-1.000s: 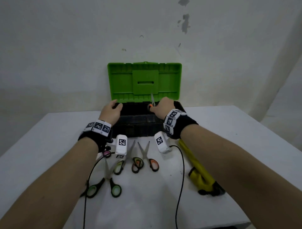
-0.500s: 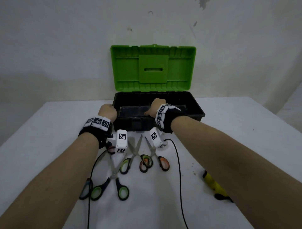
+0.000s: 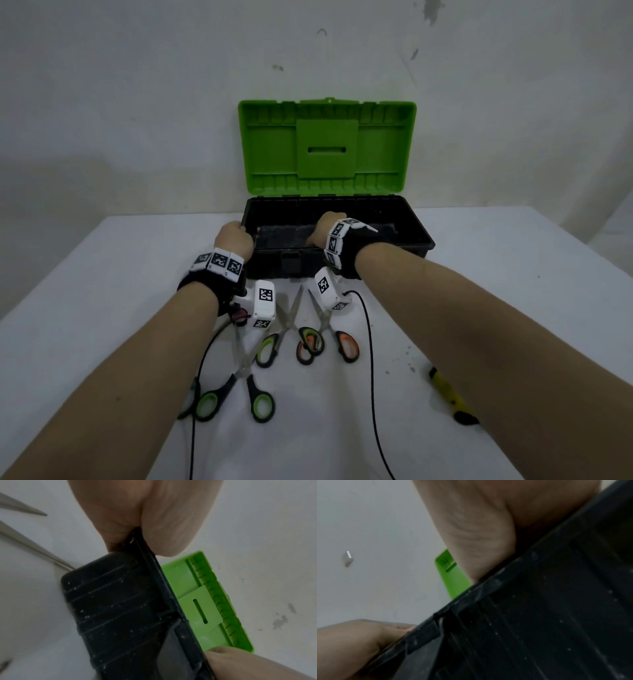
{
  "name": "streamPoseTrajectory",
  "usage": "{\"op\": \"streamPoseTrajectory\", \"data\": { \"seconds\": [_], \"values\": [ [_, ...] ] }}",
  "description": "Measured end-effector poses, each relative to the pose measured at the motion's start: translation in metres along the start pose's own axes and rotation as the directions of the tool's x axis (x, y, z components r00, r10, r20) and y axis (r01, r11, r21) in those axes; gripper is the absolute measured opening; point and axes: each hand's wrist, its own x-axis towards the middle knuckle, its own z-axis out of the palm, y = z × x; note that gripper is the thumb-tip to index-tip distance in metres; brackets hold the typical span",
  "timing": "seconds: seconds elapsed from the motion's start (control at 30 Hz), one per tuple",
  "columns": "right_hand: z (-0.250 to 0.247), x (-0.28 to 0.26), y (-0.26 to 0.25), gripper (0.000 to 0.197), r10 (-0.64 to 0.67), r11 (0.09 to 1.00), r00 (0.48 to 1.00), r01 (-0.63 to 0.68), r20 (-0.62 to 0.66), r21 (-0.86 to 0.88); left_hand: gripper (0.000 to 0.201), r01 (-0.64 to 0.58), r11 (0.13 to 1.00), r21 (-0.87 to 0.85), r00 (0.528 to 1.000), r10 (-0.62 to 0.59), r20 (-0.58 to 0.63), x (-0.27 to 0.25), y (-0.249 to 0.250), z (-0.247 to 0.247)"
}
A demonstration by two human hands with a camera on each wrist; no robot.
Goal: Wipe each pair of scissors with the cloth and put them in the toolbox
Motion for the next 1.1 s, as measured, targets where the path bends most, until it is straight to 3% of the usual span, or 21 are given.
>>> {"op": "streamPoseTrajectory", "data": {
  "seconds": [0.17,0.27,0.43,0.57,0.67,0.77,0.9,1.0,1.1],
  "values": [
    [-0.009,-0.01,0.01,0.035,0.016,0.99,0.989,0.005,-0.15,0.139,0.03,0.011,0.999,-0.034,1.0,-0.011,0.003,-0.023,0.008,-0.007],
    [-0.011,-0.022,0.032,0.031,0.02,0.981,0.982,0.016,-0.188,0.193,0.046,0.026,0.994,0.102,0.999,-0.024,-0.026,-0.05,0.015,-0.011],
    [-0.012,-0.062,0.07,0.029,-0.026,0.958,0.968,0.095,-0.249,0.27,0.034,-0.068,0.957,0.28,0.996,0.081,-0.035,-0.112,0.031,-0.006],
    [-0.008,-0.096,0.105,0.03,-0.01,0.957,0.964,0.086,-0.266,0.277,0.011,-0.198,0.922,0.332,0.98,0.18,0.086,-0.15,0.029,0.009],
    [-0.002,-0.118,0.133,0.026,0.024,0.956,0.962,0.057,-0.272,0.286,0.01,-0.237,0.914,0.328,0.966,0.186,0.179,-0.178,0.032,0.021],
    [0.005,-0.136,0.155,0.023,0.075,0.958,0.954,0.011,-0.289,0.287,0.011,-0.257,0.886,0.385,0.962,0.199,0.186,-0.198,0.037,0.036],
    [0.01,-0.155,0.173,0.022,0.125,0.958,0.957,-0.047,-0.263,0.283,0.023,-0.303,0.773,0.557,0.948,0.188,0.255,-0.213,0.045,0.059],
    [0.009,-0.161,0.185,0.025,0.151,0.96,0.954,-0.079,-0.258,0.269,0.031,-0.259,0.641,0.723,0.96,0.086,0.268,-0.211,0.046,0.066],
    [0.009,-0.16,0.195,0.025,0.14,0.974,0.959,-0.089,-0.245,0.209,0.032,-0.224,0.57,0.791,0.96,-0.011,0.279,-0.204,0.043,0.065]
  ]
}}
